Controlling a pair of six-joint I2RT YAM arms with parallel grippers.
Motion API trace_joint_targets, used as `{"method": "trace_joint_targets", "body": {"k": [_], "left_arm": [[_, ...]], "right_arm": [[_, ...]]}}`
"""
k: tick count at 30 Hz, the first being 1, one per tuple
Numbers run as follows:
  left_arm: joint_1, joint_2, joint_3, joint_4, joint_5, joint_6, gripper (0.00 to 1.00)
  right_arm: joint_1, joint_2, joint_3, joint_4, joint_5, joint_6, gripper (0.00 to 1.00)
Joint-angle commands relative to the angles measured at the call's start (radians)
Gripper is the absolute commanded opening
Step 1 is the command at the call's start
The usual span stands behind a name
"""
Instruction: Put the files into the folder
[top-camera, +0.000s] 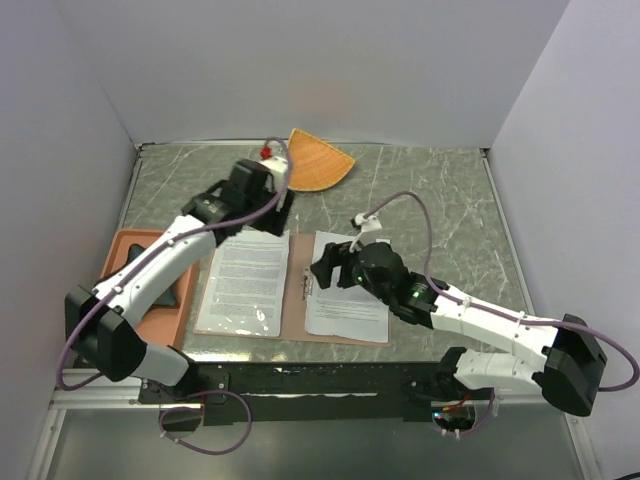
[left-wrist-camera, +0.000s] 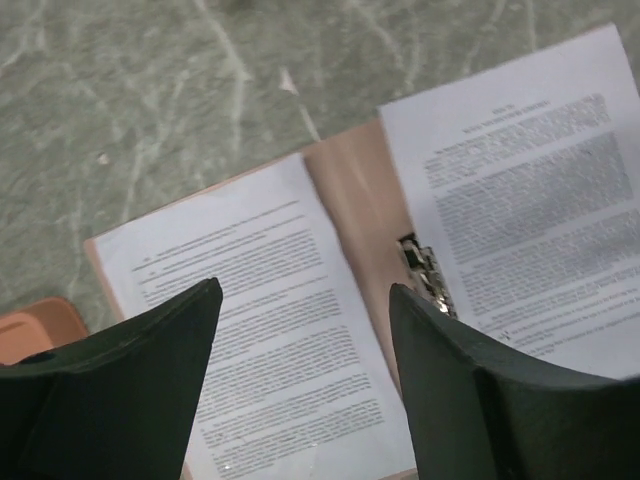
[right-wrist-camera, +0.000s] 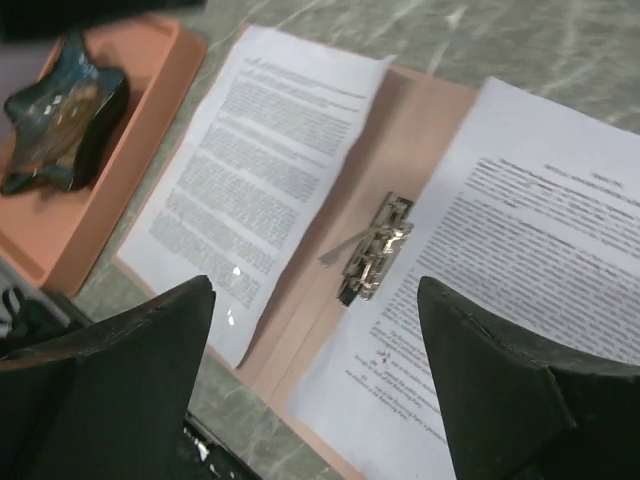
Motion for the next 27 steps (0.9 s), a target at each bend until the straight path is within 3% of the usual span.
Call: {"method": "trace_joint_targets", "body": {"k": [1,3,4,5,9,11,14,20,27], "left_arm": [[-0.124,0.066,0.003,0.065,-0.161,-0.109,0.72],[-0.132,0.164,0.054,0.022,-0.17,-0.18,0.73],[-0.135,0.198,0.089,0.007,-0.173,-0.2,0.75],[-0.151,0.258,0.103,0.001,-0.175,-0.223,0.79],[-0.196,0.384,0.158,-0.002,-0.21,-0.238,0.87],[-0.199,0.443,0.184,-0.002,-0.183,-0.241,0.99],[-0.204,0.508,0.217,-0.002,-0.132,-0.243,0.99],[-0.216,0.602,0.266,-0.005,-0.084,-0.255,0.96],[-0.207,0.646,0.287,0.004,-0.025,-0.249,0.96]], "right_arm": [[-0.022,-0.07,-0.104,0.108,0.07,0.037,0.68],[-0.003,-0.081,-0.126,0.127,0.111,0.047,0.44],[-0.002,-0.075,-0.128,0.131,0.124,0.045,0.15],[0.001,-0.064,-0.129,0.139,0.13,0.039,0.0],[0.012,-0.004,-0.134,0.183,0.156,0.03,0.0],[0.02,-0.01,-0.181,0.257,0.162,-0.008,0.0],[0.035,-0.042,-0.288,0.464,0.18,-0.059,0.0],[0.041,-0.001,-0.341,0.602,0.182,-0.131,0.0],[0.043,0.22,-0.358,0.897,0.127,-0.22,0.0]]}}
